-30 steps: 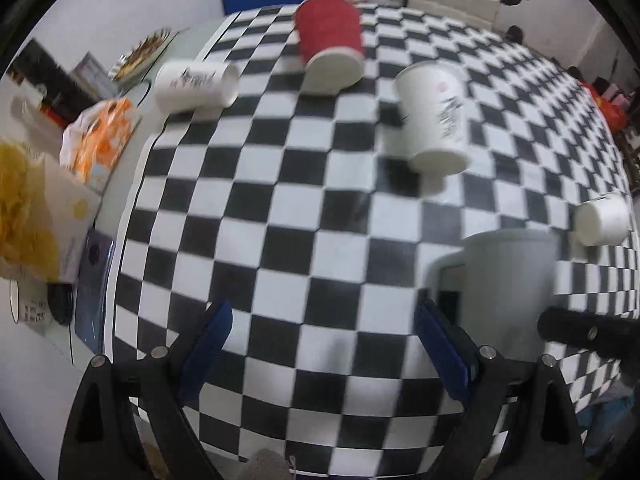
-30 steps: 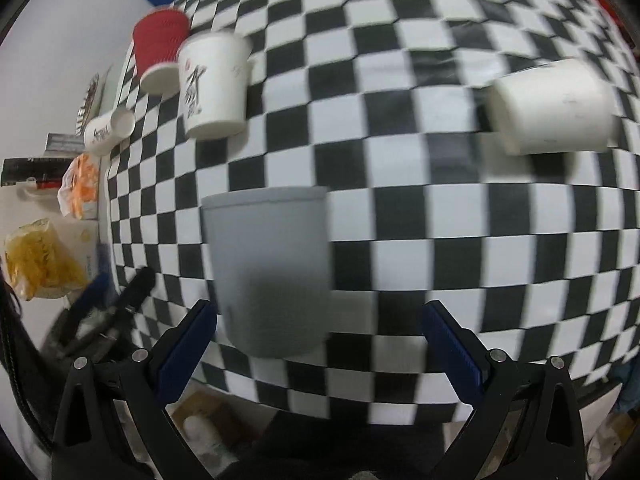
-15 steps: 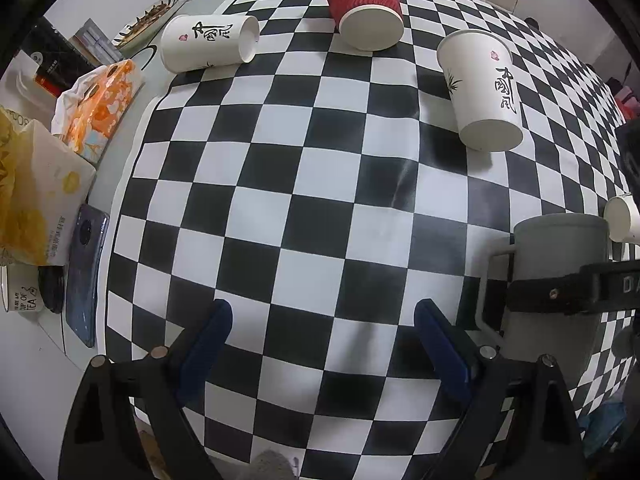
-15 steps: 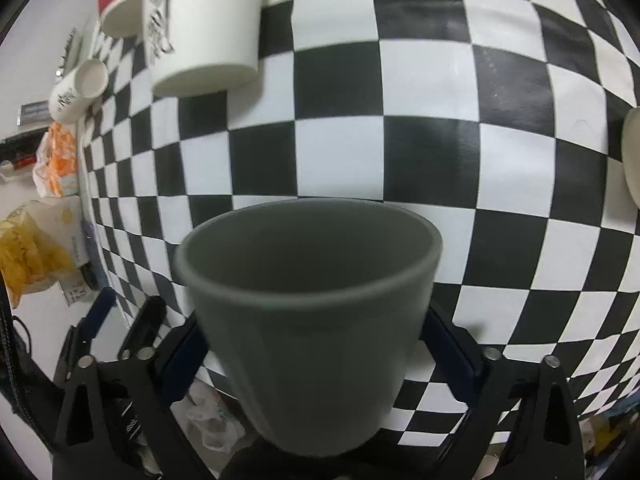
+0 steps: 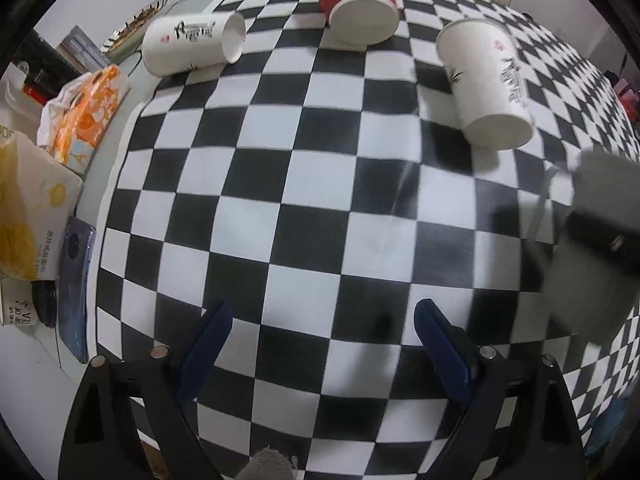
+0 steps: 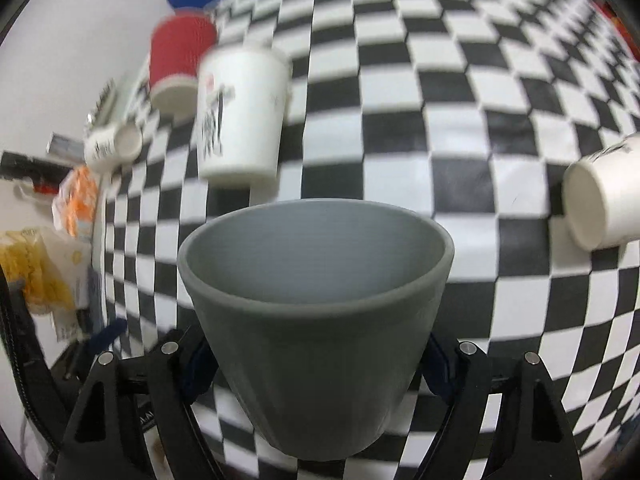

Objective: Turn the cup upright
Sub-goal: 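Rotate the grey cup opening-up with the right gripper and lower it, then set the grey cup upright on the table and open the right gripper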

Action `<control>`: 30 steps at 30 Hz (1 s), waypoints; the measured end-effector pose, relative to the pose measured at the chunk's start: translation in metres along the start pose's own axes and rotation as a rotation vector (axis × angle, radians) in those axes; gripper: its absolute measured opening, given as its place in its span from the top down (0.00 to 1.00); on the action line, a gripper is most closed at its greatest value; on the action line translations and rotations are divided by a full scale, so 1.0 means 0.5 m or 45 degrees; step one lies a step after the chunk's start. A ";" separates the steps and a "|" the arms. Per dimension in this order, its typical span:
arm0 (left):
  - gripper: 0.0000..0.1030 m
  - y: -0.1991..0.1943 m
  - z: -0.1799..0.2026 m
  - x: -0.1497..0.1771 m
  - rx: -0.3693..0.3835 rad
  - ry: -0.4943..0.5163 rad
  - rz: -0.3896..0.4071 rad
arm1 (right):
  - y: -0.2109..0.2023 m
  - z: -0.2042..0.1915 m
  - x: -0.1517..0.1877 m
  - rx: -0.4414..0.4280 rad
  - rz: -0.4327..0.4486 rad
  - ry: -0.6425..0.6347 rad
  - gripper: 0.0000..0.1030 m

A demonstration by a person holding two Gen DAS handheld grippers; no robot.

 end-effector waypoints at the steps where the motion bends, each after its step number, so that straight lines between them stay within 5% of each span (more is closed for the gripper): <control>1: 0.10 0.008 -0.002 0.001 0.001 -0.004 -0.007 | -0.008 0.003 -0.007 0.014 0.053 -0.006 0.19; 6: 0.10 0.040 -0.014 0.008 0.004 -0.018 -0.027 | -0.025 0.001 -0.025 0.093 0.332 -0.070 0.19; 13: 0.10 0.039 -0.032 0.020 0.024 0.003 -0.006 | -0.048 -0.006 0.017 0.196 0.564 -0.195 0.19; 23: 0.10 0.008 -0.051 0.064 0.068 0.050 0.026 | -0.022 0.006 0.091 0.240 0.408 -0.181 0.12; 30: 0.10 -0.056 -0.054 0.105 0.053 0.071 0.100 | -0.077 0.020 0.143 0.305 0.406 -0.158 0.11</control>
Point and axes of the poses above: each gripper's, at about its wrist camera, not at the fingertips, and y roughly the way its jaws point, z to its right, x to its underside, the point moved 6 cm from there along y, roughly the way its jaws point, and after that the axes turned 2 degrees about y, right-handed, at the moved point
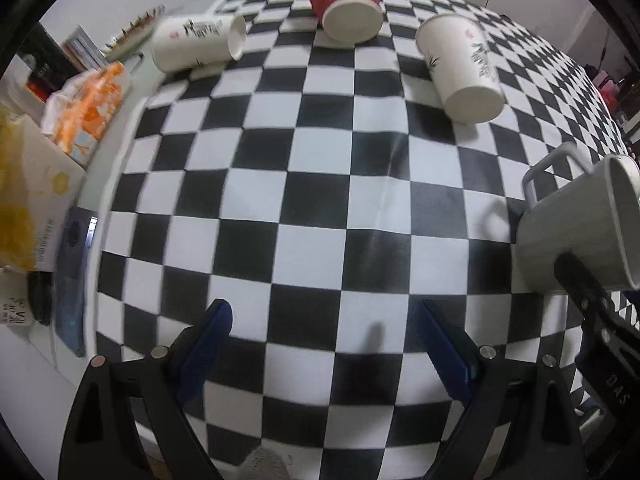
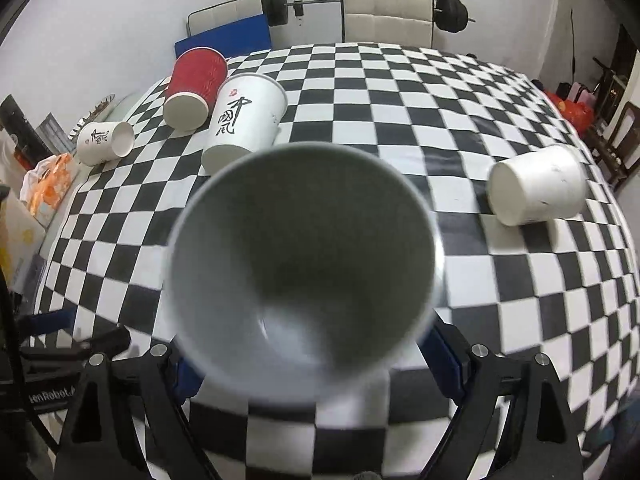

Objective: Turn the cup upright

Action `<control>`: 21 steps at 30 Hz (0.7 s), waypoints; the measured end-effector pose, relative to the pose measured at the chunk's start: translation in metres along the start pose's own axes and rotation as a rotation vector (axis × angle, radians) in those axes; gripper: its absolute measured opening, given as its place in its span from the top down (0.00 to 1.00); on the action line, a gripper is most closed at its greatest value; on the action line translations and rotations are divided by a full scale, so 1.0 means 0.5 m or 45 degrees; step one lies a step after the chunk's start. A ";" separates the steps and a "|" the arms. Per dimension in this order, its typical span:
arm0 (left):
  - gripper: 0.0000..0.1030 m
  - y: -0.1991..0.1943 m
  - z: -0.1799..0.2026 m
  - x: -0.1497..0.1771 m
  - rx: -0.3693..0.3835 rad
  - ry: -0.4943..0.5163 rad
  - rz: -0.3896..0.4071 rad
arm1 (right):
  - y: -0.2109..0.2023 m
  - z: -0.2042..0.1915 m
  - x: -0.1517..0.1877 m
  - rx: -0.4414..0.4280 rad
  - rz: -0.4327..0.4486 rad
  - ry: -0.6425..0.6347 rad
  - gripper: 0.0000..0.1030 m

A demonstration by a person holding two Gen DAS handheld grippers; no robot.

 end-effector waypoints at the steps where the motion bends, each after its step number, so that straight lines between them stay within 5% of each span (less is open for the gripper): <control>1: 0.10 -0.016 0.003 0.005 -0.007 0.004 0.018 | -0.017 0.005 0.005 0.011 0.002 -0.004 0.11; 9: 0.02 -0.172 0.045 0.035 -0.040 -0.003 0.196 | -0.151 0.069 0.045 0.087 -0.026 0.060 0.10; 21: 0.02 -0.441 0.108 0.082 -0.005 -0.030 0.421 | -0.476 0.120 0.019 0.135 0.077 0.058 0.10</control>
Point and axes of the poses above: each gripper's, at about its wrist camera, not at the fingertips, and y roughly the way its jaws point, z to its right, x to its underside, the point moved 6 cm from there along y, roughly the way its jaws point, and after that the axes turned 2 degrees about y, right-handed, at the moved point
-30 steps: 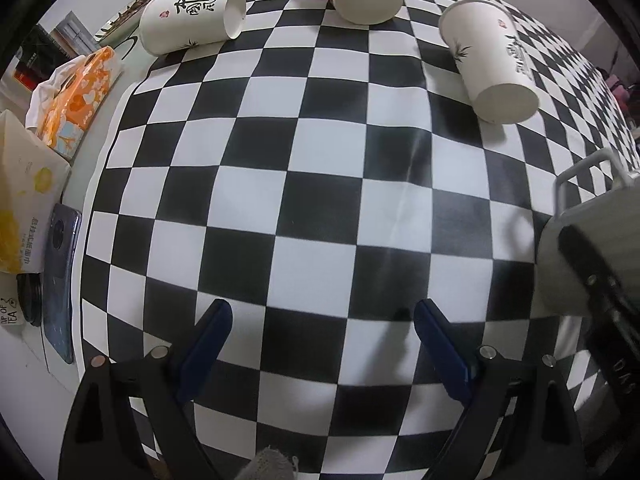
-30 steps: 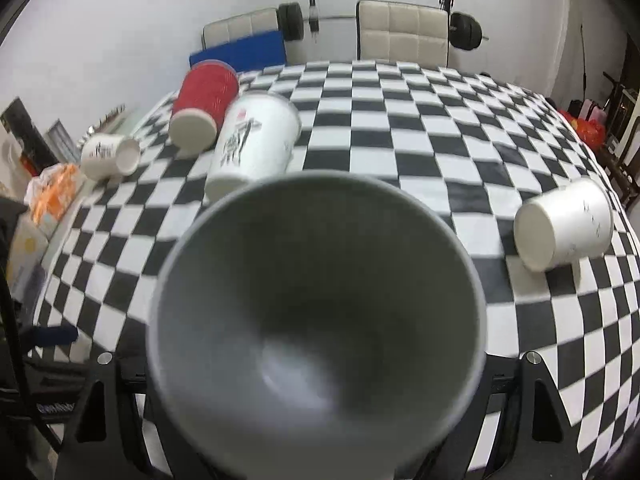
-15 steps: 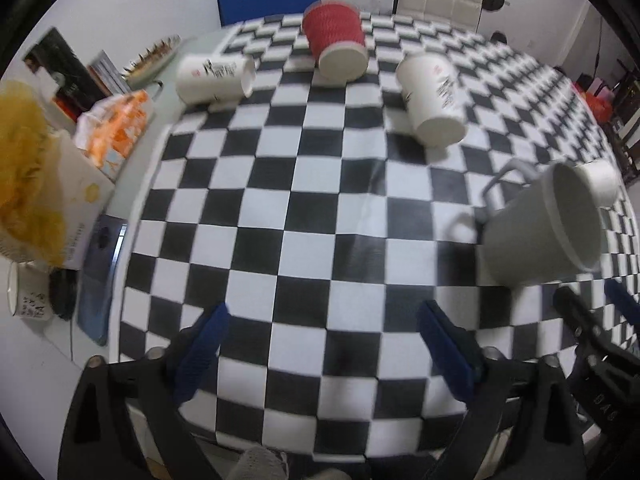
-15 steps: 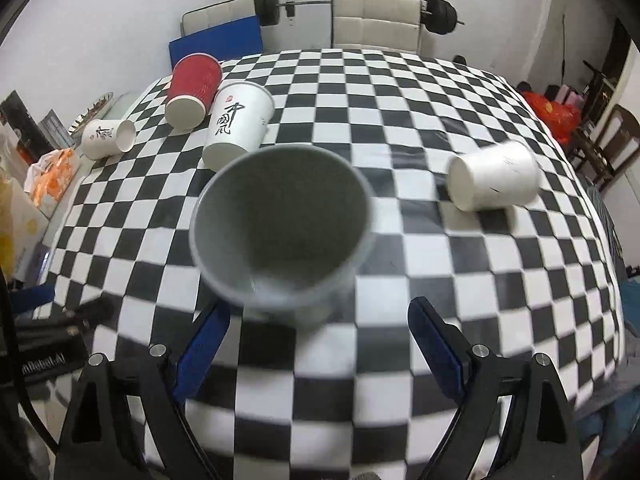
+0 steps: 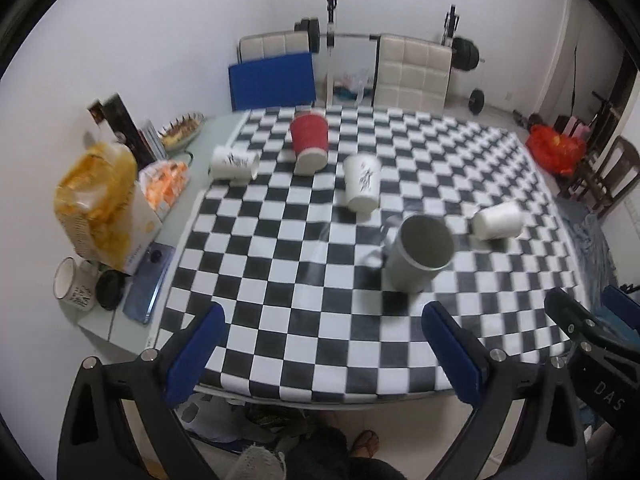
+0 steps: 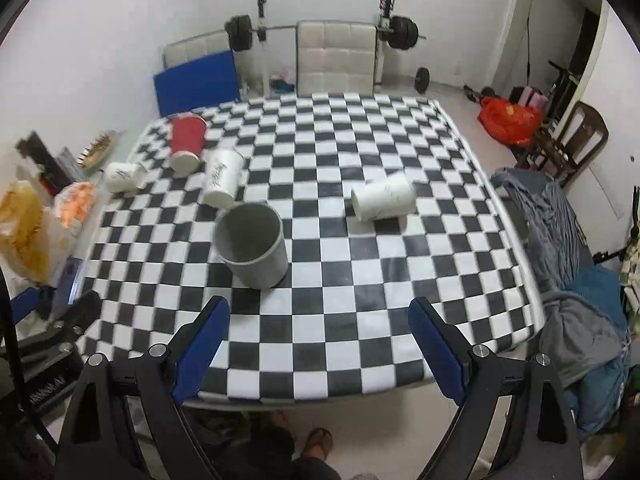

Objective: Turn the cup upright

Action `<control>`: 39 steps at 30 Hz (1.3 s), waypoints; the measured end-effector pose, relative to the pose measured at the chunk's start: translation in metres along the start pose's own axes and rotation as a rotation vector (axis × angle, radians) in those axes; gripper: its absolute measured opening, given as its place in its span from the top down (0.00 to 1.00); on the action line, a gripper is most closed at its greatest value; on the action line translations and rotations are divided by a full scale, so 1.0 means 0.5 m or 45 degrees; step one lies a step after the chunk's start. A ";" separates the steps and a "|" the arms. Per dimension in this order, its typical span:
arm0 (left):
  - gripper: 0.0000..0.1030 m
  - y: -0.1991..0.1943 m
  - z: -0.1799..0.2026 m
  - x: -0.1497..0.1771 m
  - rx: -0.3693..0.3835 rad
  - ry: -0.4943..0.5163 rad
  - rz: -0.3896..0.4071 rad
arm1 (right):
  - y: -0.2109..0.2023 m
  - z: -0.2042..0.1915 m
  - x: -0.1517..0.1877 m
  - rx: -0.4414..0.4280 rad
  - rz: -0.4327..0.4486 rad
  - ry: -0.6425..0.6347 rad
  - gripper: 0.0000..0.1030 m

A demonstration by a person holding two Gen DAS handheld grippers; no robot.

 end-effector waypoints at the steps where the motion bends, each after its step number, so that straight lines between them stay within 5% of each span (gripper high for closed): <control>1: 0.02 -0.027 0.003 -0.005 0.002 0.003 0.026 | -0.034 0.005 -0.006 0.003 0.022 -0.004 0.10; 17: 0.02 -0.285 0.014 -0.013 -0.016 -0.030 0.184 | -0.364 0.040 -0.018 -0.020 0.172 -0.028 0.10; 39: 0.02 -0.396 -0.001 0.002 -0.047 -0.062 0.260 | -0.523 0.033 -0.016 -0.046 0.292 -0.060 0.07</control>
Point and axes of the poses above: each gripper's, at about its wrist camera, not at the fingertips, and y roughly the way its jaws point, z to its right, x to its underside, the point moved 6 cm from there along y, roughly the way its jaws point, and after that the axes turned 2 degrees about y, right-handed, at the moved point
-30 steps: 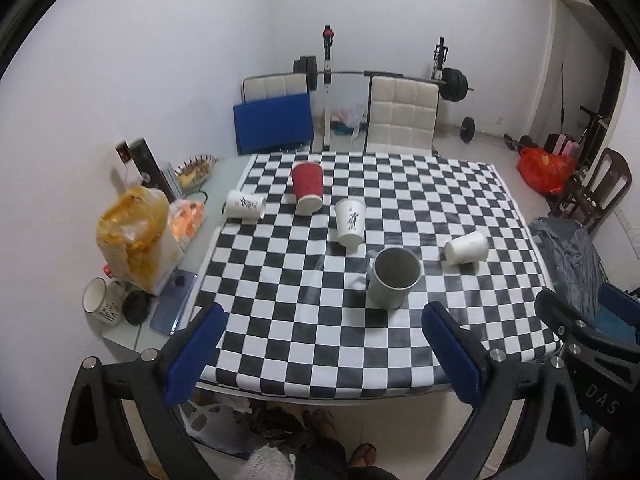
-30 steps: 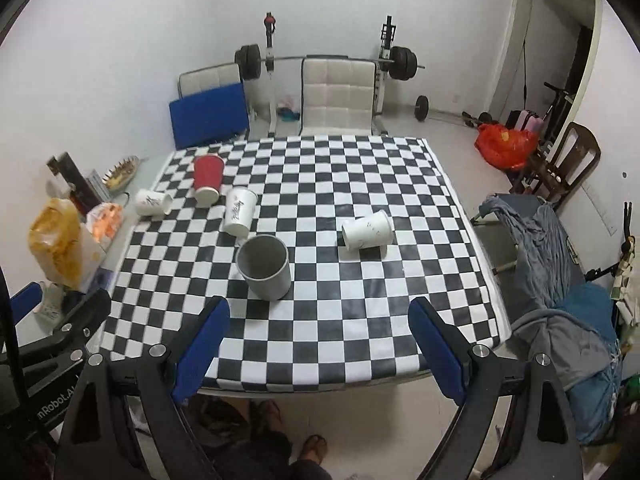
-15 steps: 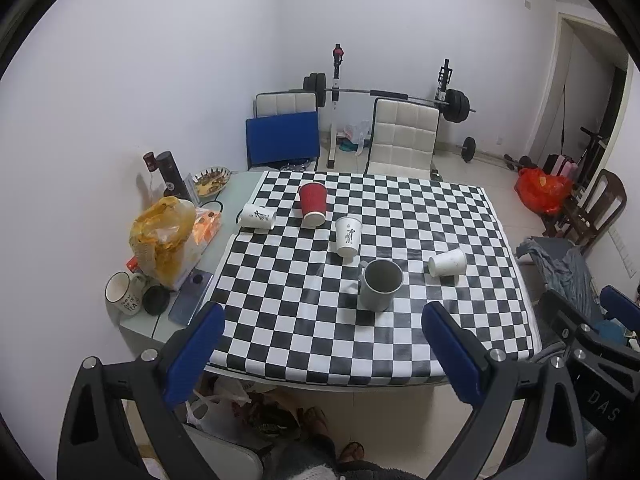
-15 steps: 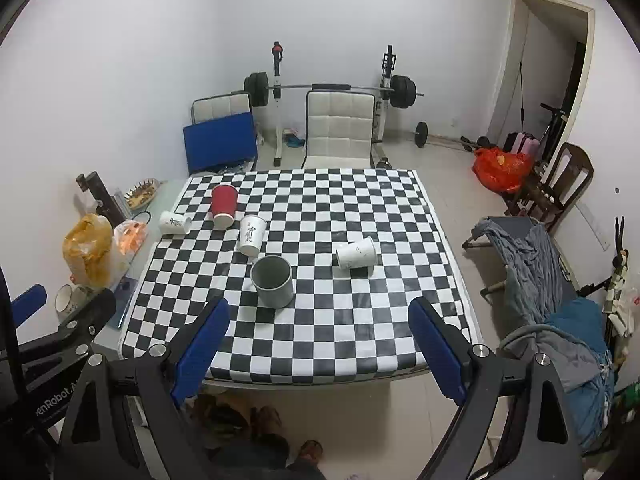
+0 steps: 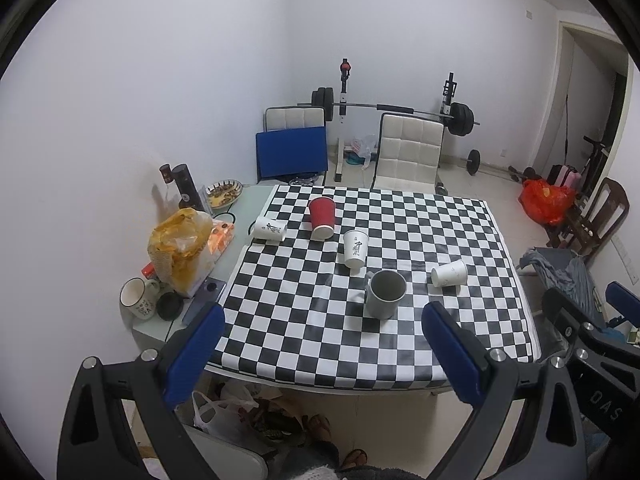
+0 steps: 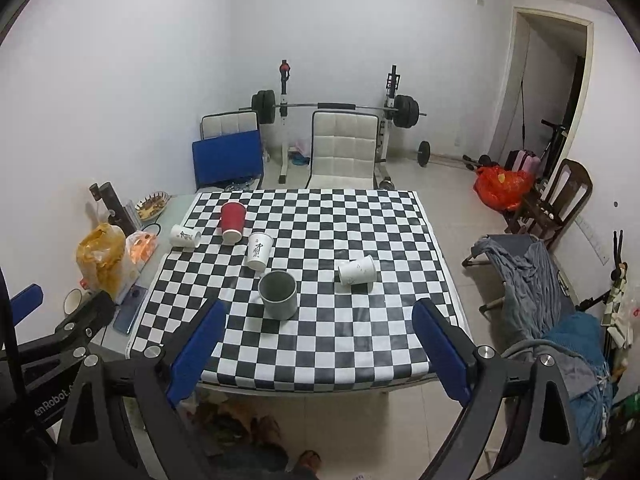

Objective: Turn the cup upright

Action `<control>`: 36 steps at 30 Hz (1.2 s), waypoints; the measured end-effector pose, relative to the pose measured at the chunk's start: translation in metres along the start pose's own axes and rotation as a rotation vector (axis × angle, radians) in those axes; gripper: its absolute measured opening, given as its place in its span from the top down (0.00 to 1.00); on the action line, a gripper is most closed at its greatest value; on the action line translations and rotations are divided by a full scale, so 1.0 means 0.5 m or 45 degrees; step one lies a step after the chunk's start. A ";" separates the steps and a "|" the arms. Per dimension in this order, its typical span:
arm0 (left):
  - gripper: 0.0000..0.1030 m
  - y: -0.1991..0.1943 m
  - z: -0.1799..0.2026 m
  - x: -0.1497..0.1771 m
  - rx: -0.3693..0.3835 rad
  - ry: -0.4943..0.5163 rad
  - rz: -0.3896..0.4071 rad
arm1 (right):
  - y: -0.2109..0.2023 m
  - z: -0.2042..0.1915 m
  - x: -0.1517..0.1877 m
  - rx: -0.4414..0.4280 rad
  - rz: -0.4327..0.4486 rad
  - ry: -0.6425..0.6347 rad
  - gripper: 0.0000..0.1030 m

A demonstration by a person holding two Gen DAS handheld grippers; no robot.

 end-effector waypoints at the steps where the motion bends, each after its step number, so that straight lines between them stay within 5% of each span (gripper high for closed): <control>1: 0.02 -0.002 0.000 0.001 0.004 0.001 0.000 | 0.000 0.000 0.000 -0.001 0.001 0.001 0.07; 36: 0.02 -0.030 -0.006 -0.016 -0.035 -0.010 0.045 | -0.016 0.013 -0.006 0.017 0.002 0.014 0.07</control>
Point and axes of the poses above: each gripper's, at about its wrist camera, not at the fingertips, and y roughly the way its jaws point, z to its right, x to its underside, the point moved 6 cm from there along y, roughly the way its jaws point, and after that the axes turned 2 degrees about y, right-handed, at the moved point
